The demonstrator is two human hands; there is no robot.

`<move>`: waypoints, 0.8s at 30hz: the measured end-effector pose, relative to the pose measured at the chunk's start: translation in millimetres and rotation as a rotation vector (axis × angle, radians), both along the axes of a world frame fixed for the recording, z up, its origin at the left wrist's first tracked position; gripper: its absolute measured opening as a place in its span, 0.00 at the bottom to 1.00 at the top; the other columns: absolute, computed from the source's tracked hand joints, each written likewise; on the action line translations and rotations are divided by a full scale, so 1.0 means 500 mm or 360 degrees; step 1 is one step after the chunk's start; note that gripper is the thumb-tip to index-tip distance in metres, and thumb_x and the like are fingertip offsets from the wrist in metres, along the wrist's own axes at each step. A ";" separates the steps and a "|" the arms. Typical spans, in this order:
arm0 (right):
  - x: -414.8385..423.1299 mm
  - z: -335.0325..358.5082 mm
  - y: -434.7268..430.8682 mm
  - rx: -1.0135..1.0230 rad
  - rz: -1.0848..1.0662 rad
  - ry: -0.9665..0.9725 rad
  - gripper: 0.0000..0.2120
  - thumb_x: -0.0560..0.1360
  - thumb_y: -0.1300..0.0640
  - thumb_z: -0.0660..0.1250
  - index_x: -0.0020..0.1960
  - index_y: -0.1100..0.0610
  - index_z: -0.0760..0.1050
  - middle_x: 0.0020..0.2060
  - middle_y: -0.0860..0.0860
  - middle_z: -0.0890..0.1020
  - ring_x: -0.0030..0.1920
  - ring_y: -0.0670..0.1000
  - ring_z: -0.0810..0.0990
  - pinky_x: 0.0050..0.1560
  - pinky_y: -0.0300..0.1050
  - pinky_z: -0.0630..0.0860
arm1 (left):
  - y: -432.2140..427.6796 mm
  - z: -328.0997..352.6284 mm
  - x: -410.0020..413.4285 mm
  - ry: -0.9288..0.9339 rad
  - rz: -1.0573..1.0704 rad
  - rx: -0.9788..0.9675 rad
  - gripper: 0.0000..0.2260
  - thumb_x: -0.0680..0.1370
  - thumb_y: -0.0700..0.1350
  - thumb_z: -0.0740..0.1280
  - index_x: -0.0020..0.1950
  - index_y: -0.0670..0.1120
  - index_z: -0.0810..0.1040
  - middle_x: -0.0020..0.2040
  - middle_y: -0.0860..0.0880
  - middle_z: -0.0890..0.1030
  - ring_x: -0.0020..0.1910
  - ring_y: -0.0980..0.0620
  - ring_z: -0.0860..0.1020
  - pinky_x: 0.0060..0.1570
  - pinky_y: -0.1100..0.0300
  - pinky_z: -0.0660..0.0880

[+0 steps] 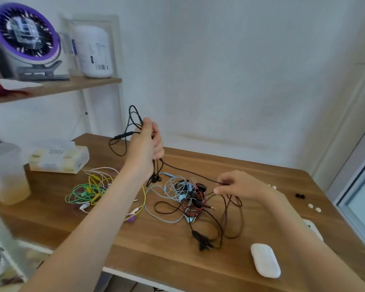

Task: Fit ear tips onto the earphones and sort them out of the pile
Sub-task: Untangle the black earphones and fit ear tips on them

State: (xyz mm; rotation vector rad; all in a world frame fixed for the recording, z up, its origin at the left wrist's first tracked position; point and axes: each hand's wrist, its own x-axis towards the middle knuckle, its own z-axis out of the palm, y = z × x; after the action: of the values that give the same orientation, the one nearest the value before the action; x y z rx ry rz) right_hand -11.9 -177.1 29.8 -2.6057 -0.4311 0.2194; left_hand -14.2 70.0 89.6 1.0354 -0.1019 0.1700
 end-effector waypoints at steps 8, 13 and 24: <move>-0.023 0.005 -0.068 0.0222 -0.0158 -0.0203 0.06 0.79 0.52 0.64 0.47 0.48 0.79 0.51 0.42 0.78 0.55 0.42 0.75 0.59 0.41 0.69 | -0.001 -0.018 0.004 0.0039 0.0177 0.0209 0.18 0.84 0.50 0.52 0.38 0.45 0.69 0.22 0.53 0.65 0.17 0.58 0.56 0.18 0.67 0.51; -0.048 0.041 -0.048 0.0711 -0.0147 -0.0347 0.08 0.80 0.57 0.61 0.46 0.54 0.77 0.36 0.46 0.81 0.39 0.44 0.79 0.46 0.39 0.71 | -0.036 -0.037 -0.003 0.0104 0.0059 0.0833 0.16 0.84 0.51 0.54 0.45 0.45 0.76 0.31 0.50 0.73 0.18 0.59 0.57 0.18 0.66 0.54; -0.094 0.143 0.021 0.0984 -0.0146 -0.0634 0.08 0.80 0.61 0.61 0.47 0.56 0.79 0.33 0.54 0.82 0.35 0.54 0.81 0.37 0.43 0.77 | -0.156 -0.049 -0.063 -0.0634 -0.0743 0.1379 0.10 0.77 0.51 0.67 0.48 0.45 0.75 0.40 0.58 0.77 0.44 0.60 0.76 0.47 0.68 0.70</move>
State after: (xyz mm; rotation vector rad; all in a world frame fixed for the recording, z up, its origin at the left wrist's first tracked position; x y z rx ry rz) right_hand -59.0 -166.5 101.3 -2.0378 -0.4282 -0.4119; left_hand -45.9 -8.2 65.1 1.7914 -0.8275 -0.1155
